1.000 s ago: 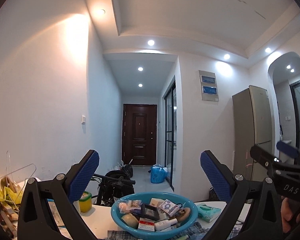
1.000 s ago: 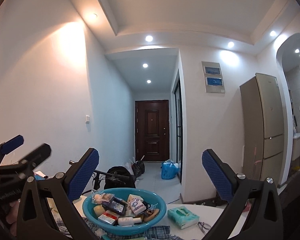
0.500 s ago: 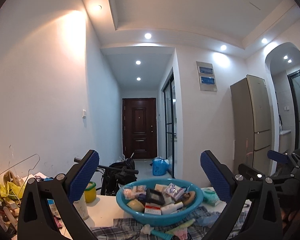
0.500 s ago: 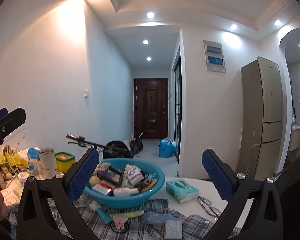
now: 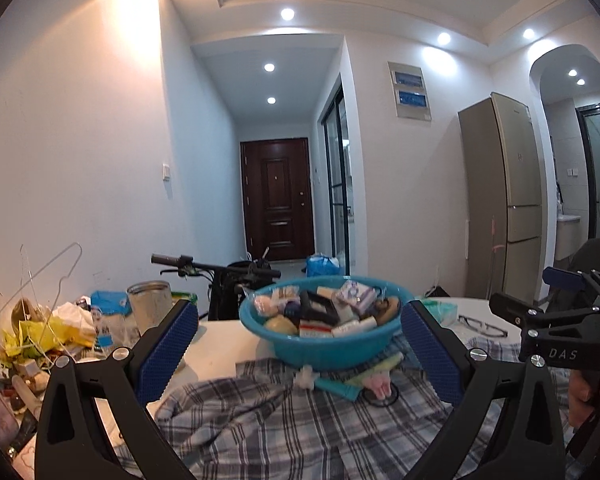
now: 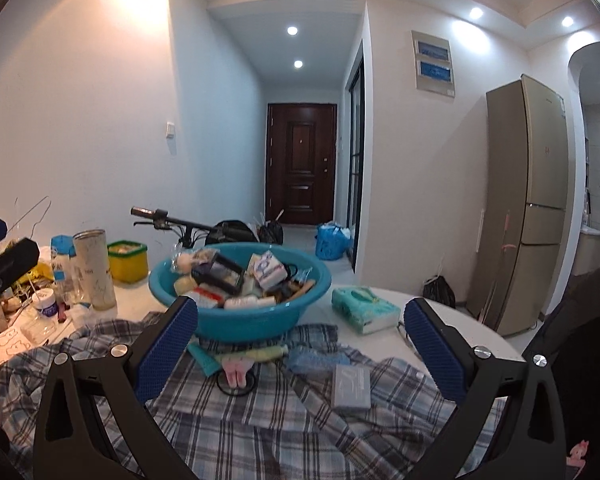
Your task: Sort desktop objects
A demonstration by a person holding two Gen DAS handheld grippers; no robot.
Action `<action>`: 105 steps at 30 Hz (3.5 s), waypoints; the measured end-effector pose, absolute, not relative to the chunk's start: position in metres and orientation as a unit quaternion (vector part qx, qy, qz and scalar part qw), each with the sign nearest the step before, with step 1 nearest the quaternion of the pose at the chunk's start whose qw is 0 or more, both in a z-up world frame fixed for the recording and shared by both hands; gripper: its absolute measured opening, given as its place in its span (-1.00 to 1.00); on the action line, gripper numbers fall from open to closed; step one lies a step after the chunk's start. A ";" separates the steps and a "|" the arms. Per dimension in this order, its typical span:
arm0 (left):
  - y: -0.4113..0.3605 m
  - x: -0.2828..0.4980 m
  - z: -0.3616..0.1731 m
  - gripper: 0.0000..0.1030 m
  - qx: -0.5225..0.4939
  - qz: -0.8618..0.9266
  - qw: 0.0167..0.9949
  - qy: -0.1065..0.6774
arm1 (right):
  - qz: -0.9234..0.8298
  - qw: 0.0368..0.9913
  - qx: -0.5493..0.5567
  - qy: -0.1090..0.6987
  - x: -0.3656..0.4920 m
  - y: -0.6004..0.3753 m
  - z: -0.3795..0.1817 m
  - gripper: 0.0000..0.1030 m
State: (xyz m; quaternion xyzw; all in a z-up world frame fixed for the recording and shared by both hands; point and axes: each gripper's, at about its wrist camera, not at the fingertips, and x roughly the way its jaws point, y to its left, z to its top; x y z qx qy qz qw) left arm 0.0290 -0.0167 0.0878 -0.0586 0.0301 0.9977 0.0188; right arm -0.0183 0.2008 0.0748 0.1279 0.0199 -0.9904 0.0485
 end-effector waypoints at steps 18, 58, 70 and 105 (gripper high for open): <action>-0.020 0.028 0.025 1.00 -0.090 0.996 0.026 -0.014 | -0.989 0.070 0.127 -0.006 -0.002 0.213 0.014 0.99; -0.020 0.003 -0.005 1.00 -0.147 0.989 -0.001 -0.010 | -0.987 0.053 0.153 0.001 -0.013 0.209 -0.008 0.99; -0.022 0.005 -0.004 1.00 -0.147 0.989 -0.015 -0.014 | -0.987 0.053 0.153 0.001 -0.012 0.209 -0.008 1.00; -0.021 0.006 -0.004 1.00 -0.146 0.989 -0.021 -0.013 | -0.987 0.055 0.153 0.000 -0.011 0.209 -0.007 1.00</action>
